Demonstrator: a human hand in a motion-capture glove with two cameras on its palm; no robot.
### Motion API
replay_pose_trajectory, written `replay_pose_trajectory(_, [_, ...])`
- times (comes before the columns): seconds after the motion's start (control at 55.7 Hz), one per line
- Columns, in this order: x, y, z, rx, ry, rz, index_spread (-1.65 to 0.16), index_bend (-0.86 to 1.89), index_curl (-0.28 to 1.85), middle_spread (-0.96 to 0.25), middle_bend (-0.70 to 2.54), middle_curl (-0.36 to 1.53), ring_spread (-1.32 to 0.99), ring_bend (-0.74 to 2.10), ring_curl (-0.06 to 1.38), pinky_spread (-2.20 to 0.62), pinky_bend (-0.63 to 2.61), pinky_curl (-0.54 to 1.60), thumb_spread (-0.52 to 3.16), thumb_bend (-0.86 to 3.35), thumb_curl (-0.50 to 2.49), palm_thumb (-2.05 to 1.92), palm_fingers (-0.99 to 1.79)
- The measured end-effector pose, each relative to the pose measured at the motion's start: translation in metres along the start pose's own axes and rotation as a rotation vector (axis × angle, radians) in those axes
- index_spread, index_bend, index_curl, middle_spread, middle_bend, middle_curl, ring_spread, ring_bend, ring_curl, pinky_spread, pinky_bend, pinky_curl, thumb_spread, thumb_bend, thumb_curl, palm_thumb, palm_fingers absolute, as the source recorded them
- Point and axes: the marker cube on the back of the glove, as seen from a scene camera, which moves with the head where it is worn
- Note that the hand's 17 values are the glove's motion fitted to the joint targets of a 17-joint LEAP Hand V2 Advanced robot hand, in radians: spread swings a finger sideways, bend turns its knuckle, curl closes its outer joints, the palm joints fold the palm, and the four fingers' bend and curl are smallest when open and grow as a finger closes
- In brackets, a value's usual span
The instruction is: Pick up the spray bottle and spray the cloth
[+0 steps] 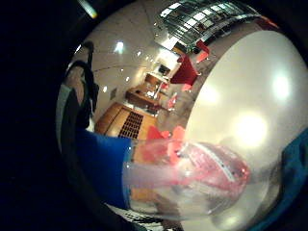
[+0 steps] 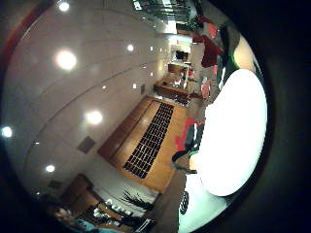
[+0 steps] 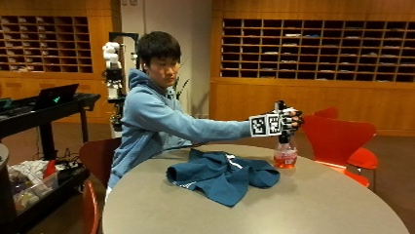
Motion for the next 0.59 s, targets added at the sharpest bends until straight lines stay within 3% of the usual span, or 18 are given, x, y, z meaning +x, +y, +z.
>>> replay_pose_trajectory(0.126, [0.003,0.003,-0.005,-0.027,0.033,-0.018,-0.26,0.06,0.39,-0.16,0.38,0.47,-0.21,0.55,0.47,-0.28,0.5,0.46,0.52,-0.04,0.69,0.92,1.11])
replay_pose_trajectory(0.341, [-0.003,0.01,-0.028,-0.047,0.007,-0.033,-0.29,0.01,0.26,-0.16,0.28,0.45,-0.18,0.51,0.47,-0.17,0.54,0.47,0.77,-0.06,0.56,0.76,0.64])
replay_pose_trajectory(0.592, [-0.036,0.023,-0.08,-0.028,-0.062,-0.076,-0.3,0.08,0.2,-0.14,0.28,0.44,-0.15,0.49,0.43,-0.06,0.5,0.4,0.85,-0.04,0.48,0.72,0.55])
